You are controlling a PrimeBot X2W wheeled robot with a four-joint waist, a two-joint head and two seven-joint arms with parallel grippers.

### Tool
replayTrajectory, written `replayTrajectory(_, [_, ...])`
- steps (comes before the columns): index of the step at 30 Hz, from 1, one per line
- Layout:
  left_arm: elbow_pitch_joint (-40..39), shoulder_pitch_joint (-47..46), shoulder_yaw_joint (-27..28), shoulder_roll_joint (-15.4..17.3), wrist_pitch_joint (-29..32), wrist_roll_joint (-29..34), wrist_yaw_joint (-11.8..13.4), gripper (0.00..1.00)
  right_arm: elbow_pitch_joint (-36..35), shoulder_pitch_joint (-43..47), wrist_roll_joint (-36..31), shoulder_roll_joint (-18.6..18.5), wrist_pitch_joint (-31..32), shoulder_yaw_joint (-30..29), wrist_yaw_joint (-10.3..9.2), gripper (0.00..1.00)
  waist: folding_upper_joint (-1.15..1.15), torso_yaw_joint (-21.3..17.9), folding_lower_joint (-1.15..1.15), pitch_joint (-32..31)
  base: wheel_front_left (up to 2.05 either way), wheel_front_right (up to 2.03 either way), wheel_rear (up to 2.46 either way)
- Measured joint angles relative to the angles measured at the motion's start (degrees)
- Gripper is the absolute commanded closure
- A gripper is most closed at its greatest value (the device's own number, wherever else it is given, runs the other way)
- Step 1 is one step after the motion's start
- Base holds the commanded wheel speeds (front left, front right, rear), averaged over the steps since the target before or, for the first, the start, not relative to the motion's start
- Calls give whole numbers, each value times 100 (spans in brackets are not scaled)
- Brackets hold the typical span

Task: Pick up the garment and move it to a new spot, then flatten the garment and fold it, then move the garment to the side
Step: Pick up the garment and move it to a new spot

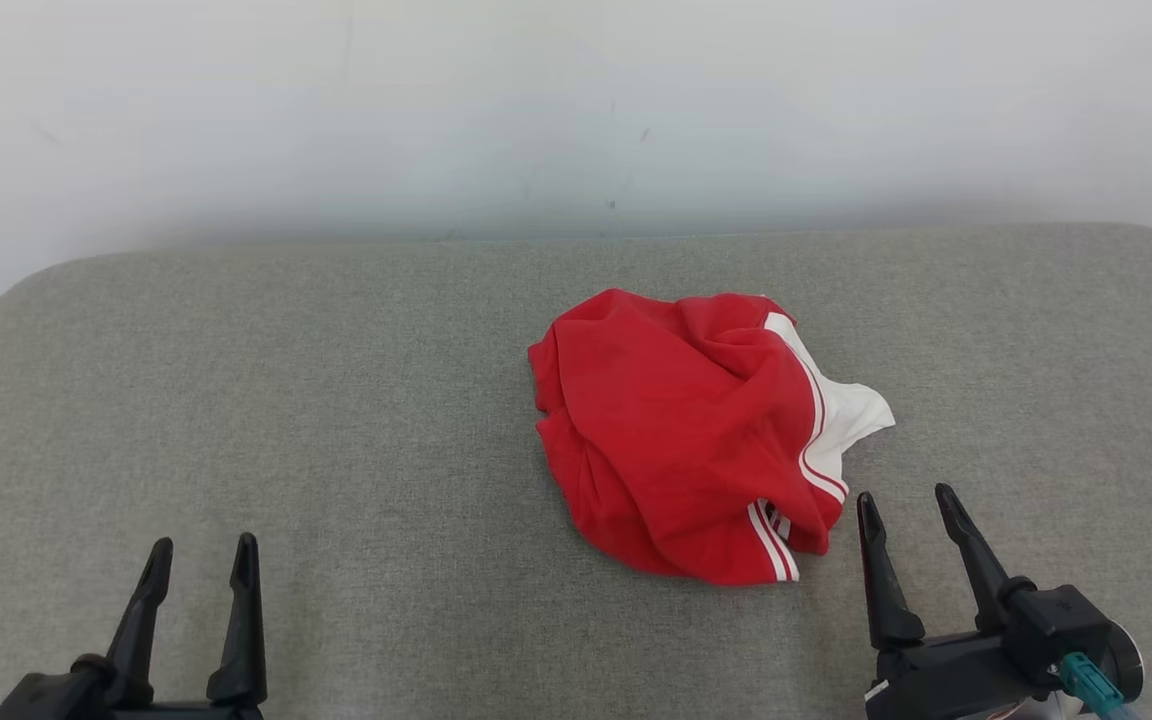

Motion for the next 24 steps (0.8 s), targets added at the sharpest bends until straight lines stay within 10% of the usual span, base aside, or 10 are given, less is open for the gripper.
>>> replayTrajectory(24, [259,-30,212,-266,0,299,-187,0,14,12,7,0,0,8,0,0,0,-60,0,15,0,0,0])
